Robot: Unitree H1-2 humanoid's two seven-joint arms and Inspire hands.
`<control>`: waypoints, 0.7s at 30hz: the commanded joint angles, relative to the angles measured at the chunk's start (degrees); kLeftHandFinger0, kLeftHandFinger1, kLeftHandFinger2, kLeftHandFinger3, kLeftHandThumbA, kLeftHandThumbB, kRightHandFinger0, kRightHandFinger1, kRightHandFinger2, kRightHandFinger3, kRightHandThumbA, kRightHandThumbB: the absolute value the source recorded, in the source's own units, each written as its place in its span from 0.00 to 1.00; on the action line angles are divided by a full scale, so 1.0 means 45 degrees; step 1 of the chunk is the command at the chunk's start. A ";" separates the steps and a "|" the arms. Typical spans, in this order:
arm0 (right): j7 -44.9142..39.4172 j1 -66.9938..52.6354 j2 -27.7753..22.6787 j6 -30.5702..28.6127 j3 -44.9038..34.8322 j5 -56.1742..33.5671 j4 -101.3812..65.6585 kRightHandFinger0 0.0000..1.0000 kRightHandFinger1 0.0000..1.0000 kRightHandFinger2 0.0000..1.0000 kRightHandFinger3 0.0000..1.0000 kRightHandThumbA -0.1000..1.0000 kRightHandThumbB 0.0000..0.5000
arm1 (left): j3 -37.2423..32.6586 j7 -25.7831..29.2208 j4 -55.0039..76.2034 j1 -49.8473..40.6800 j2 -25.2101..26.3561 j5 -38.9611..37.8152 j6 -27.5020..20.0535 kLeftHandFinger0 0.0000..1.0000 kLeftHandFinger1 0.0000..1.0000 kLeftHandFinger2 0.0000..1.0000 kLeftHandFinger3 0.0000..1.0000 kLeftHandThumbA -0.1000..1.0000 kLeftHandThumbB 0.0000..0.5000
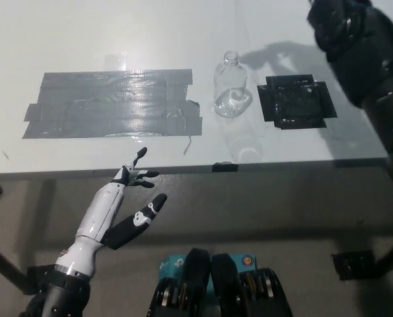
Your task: The robot grabs the black lid of the spray bottle on the desk and places it on the black area of the desk
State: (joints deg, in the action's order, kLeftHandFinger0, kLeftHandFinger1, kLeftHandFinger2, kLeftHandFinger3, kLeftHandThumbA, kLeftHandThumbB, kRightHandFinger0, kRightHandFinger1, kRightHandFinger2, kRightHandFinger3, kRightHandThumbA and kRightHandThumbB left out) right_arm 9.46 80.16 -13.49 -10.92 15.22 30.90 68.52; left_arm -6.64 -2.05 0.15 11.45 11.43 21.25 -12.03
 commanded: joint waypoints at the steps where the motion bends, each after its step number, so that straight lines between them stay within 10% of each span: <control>1: -0.0298 0.1163 -0.0657 -0.0201 -0.0397 -0.0720 -0.0514 0.06 0.33 0.55 0.59 0.61 0.67 | 0.0065 0.0107 0.0368 0.0061 0.0115 0.0022 -0.0227 0.82 0.65 0.72 1.00 0.83 0.00; 17: -0.0119 0.0082 -0.1576 0.0009 -0.1678 -0.1910 0.0130 0.01 0.25 0.42 0.42 0.59 0.65 | 0.0160 0.0100 0.0277 0.0007 0.0106 -0.0109 -0.0240 0.82 0.66 0.71 1.00 0.79 0.00; 21: -0.0199 -0.0469 -0.1409 -0.0072 -0.1613 -0.1936 0.0341 0.15 0.37 0.50 0.60 0.60 0.74 | 0.0132 0.0190 0.0196 0.0000 0.0040 -0.0055 -0.0354 0.83 0.66 0.71 1.00 0.77 0.00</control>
State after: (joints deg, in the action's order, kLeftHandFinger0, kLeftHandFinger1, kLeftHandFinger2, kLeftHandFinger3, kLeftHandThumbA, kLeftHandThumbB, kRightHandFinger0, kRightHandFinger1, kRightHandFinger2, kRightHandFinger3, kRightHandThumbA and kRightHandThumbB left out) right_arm 8.53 77.22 -19.09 -10.44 8.27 24.24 69.94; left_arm -6.33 -2.03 0.12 11.19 11.40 21.24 -12.07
